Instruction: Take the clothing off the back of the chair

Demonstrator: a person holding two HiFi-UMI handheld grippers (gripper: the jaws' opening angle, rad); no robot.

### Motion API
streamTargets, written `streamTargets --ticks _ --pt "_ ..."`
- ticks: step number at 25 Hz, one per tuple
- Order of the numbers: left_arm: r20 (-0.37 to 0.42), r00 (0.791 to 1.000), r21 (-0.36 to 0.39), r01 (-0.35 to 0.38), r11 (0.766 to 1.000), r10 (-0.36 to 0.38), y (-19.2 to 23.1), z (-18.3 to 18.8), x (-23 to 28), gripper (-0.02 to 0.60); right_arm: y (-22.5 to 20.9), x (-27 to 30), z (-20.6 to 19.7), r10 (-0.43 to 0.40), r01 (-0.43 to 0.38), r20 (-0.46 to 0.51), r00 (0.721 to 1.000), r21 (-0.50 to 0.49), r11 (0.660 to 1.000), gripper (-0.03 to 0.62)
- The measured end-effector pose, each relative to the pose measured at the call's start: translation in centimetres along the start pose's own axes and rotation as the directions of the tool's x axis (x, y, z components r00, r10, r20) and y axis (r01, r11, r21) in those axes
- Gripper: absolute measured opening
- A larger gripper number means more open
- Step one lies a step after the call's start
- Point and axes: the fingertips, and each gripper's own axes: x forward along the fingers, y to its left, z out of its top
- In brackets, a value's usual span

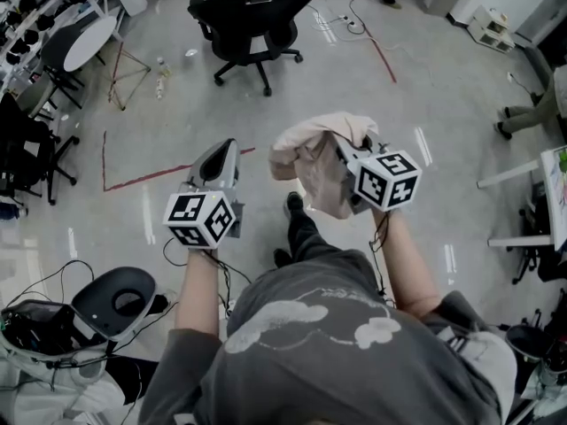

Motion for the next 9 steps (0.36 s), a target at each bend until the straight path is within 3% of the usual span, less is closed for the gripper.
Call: streamTargets --ticks 9 --pt "0.009 1.000 0.013 -0.005 1.000 0.005 -0.98 -0.12 -0.02 0.000 -0.19 -0.61 0.05 0.010 -0.010 0.014 1.000 0.005 1.000 0.014"
